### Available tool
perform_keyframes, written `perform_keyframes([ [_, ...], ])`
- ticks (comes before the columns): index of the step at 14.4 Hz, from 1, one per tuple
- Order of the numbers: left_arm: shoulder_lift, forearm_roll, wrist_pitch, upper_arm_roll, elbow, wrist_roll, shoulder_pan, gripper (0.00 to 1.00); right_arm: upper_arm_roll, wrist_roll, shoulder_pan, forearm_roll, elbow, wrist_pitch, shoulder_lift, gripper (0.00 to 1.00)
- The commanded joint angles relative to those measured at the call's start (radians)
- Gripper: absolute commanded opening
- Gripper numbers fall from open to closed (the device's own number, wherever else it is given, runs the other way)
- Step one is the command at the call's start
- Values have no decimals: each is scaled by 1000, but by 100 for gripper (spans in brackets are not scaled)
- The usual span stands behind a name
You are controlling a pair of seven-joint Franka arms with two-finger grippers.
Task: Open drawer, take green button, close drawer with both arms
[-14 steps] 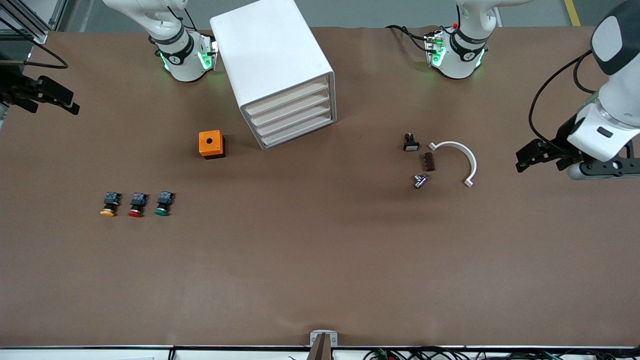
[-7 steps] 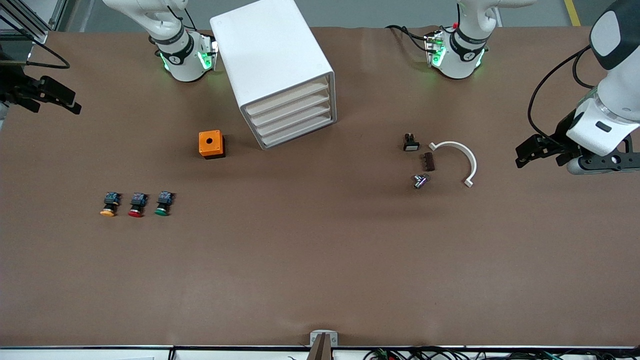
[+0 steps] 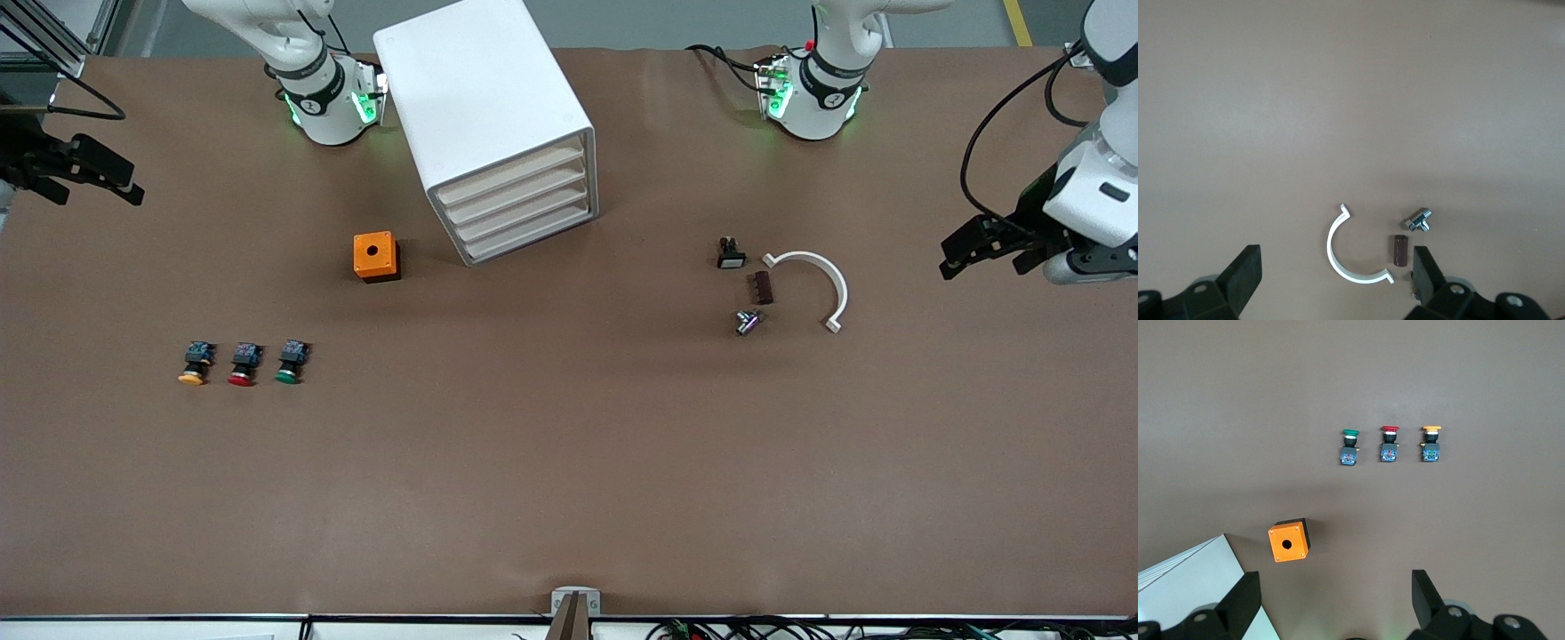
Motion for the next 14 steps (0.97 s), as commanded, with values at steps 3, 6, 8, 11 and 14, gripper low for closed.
perform_keyframes([
  [3,-35,-6,-134,-2,40,3,14,100,5,-19,4,-16,-29,18,-31,100],
  [6,-35,-5,-177,-5,55,7,14,100,5,-20,6,-15,-29,20,-31,100],
  [8,-33,0,-175,-8,57,9,11,100,5,-19,5,-15,-29,21,-29,100],
  [11,-35,0,-175,-8,58,11,12,100,5,-19,3,-15,-29,26,-29,100],
  [14,-32,-2,-179,-6,72,14,14,100,5,-20,3,-15,-29,26,-29,100],
])
